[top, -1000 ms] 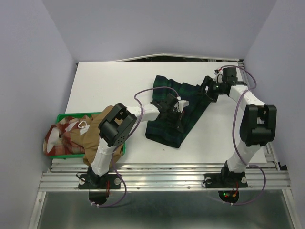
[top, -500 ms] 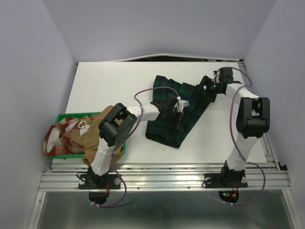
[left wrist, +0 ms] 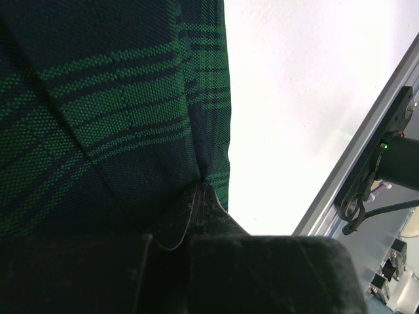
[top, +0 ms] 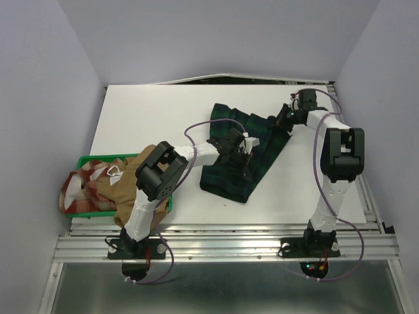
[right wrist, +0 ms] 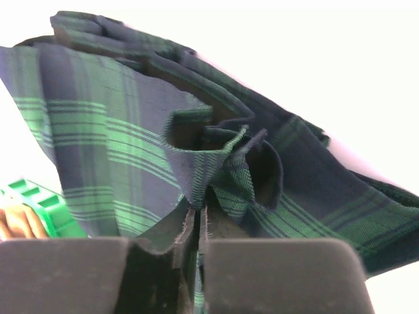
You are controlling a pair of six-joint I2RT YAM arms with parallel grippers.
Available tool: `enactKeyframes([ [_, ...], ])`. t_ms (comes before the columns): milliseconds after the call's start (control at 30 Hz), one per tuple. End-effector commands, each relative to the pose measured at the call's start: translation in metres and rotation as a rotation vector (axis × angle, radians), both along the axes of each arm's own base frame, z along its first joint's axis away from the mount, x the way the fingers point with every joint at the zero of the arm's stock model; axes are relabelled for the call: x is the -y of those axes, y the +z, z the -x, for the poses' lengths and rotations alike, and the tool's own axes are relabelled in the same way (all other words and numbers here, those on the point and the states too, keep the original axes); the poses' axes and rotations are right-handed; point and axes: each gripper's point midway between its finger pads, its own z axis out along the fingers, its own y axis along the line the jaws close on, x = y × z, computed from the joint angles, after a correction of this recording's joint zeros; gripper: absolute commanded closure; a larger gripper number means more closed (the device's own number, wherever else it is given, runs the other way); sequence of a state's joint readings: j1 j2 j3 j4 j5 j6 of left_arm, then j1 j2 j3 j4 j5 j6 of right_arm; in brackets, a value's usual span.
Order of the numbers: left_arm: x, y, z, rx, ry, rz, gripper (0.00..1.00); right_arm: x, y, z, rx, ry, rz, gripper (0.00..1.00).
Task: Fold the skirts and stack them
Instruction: Fold the skirt
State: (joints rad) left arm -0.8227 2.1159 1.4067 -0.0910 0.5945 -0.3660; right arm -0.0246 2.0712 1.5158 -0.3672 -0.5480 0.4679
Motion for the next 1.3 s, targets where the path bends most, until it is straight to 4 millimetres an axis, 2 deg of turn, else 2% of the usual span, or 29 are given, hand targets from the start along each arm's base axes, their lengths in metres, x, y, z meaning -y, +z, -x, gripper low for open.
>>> enactKeyframes([
  [0,-0.017,-0.031,0.012,-0.032,-0.002,-0.116,1.0,-0.003,0.067,-0.022,0.177,0.018,0.007,0.99],
  [67,-0.017,-0.03,0.01,-0.024,0.002,-0.116,1.0,-0.003,0.084,-0.018,0.205,0.017,0.006,0.99],
  [100,-0.018,-0.029,0.01,-0.02,0.006,-0.117,1.0,-0.002,0.104,-0.014,0.247,0.015,0.019,0.99],
  [200,-0.02,-0.029,0.011,-0.017,0.009,-0.12,1.0,0.012,0.124,0.0,0.285,0.0,0.078,0.99],
  [233,-0.021,-0.029,0.01,-0.013,0.01,-0.121,1.0,0.014,0.123,0.005,0.277,0.001,0.095,0.99],
  [367,-0.022,-0.03,0.011,-0.01,0.015,-0.127,1.0,0.042,0.106,0.022,0.206,-0.018,0.178,0.99],
  [500,-0.023,-0.03,0.01,-0.005,0.02,-0.133,1.0,0.066,0.071,0.038,0.13,-0.008,0.262,0.99],
  [567,-0.024,-0.029,0.01,-0.002,0.018,-0.132,1.0,0.069,0.049,0.047,0.085,0.003,0.287,0.99],
  [633,-0.025,-0.027,0.01,0.003,0.016,-0.13,1.0,0.082,0.021,0.046,0.049,-0.003,0.334,0.99],
  [700,-0.026,-0.026,0.011,0.009,0.013,-0.134,1.0,0.096,0.003,0.039,0.038,-0.033,0.371,0.99],
  [733,-0.026,-0.023,0.011,0.019,0.009,-0.131,1.0,0.097,-0.011,0.031,0.042,-0.034,0.376,0.99],
  [800,-0.028,-0.021,0.015,0.036,-0.004,-0.135,1.0,0.1,-0.025,0.022,0.041,-0.033,0.385,0.99],
  [833,-0.027,-0.015,0.014,0.051,-0.009,-0.125,1.0,0.097,-0.043,0.023,0.008,-0.019,0.366,0.99],
  [900,-0.029,-0.012,0.016,0.067,-0.021,-0.133,1.0,0.094,-0.049,0.014,0.017,-0.015,0.345,0.99],
  [933,-0.028,-0.005,0.017,0.091,-0.039,-0.123,1.0,0.095,-0.06,0.013,0.002,-0.01,0.344,0.99],
  [1033,-0.029,0.007,0.021,0.136,-0.065,-0.126,1.0,0.1,-0.067,0.005,0.004,-0.017,0.372,0.99],
  [1067,-0.029,0.01,0.025,0.152,-0.086,-0.124,0.94,0.101,-0.072,0.005,-0.003,-0.012,0.376,0.99],
  [1100,-0.03,0.013,0.029,0.157,-0.097,-0.127,0.75,0.102,-0.074,0.004,0.0,-0.005,0.385,0.99],
  [1167,-0.027,0.023,0.038,0.2,-0.15,-0.118,0.63,0.101,-0.073,0.0,0.015,0.009,0.379,0.99],
  [1267,-0.024,0.042,0.046,0.284,-0.221,-0.11,0.56,0.098,-0.065,-0.011,0.046,0.028,0.363,0.89],
])
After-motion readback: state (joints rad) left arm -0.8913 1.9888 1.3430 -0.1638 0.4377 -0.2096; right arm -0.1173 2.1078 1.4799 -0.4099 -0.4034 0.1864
